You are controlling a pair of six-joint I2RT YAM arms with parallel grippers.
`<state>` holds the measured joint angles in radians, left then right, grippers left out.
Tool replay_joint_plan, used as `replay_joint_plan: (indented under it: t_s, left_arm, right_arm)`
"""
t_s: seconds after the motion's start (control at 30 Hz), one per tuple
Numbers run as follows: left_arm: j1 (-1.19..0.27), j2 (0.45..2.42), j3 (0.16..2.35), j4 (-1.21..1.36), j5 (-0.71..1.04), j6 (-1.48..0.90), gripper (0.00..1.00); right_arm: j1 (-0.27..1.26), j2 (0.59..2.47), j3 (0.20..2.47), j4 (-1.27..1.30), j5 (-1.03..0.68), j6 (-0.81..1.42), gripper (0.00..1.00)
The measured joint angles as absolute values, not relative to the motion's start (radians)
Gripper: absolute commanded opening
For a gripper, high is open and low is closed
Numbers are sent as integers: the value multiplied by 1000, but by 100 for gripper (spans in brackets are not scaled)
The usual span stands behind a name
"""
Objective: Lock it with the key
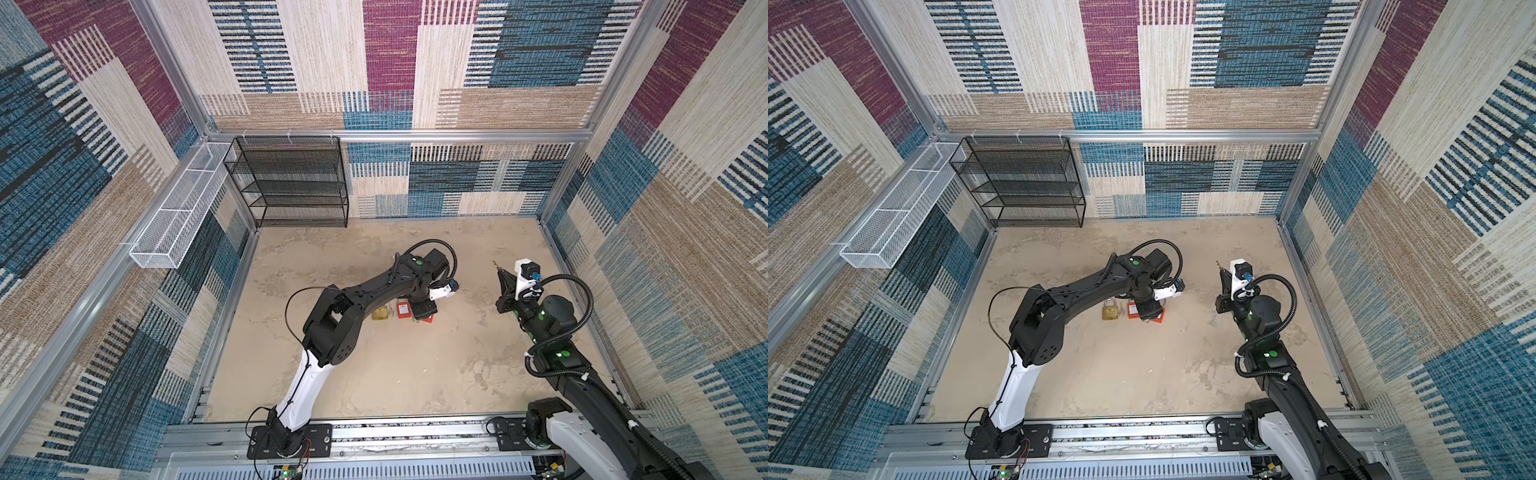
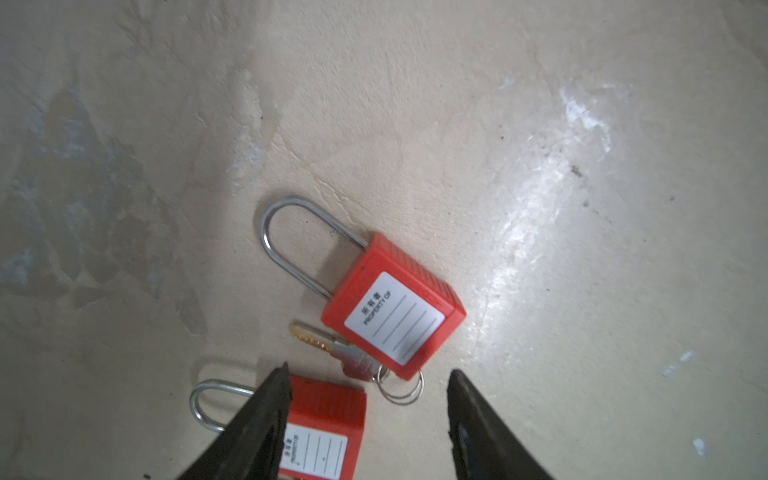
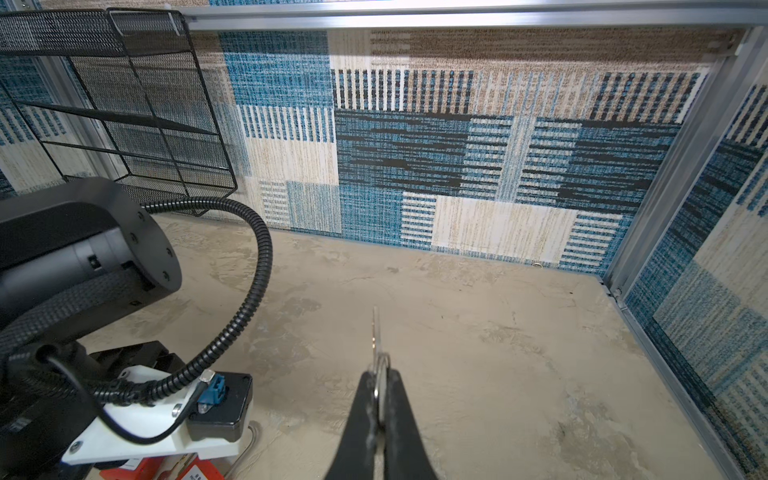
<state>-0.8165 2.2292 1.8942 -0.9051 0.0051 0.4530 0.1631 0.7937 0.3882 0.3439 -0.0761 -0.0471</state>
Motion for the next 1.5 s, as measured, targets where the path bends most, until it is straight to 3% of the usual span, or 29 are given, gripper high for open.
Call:
replay_joint_plan:
  t_s: [1.5]
  left_arm:
    - [-842, 2283, 1908, -857, -46, 415, 63]
  right_arm:
    - [157, 796, 386, 346, -80, -55, 0]
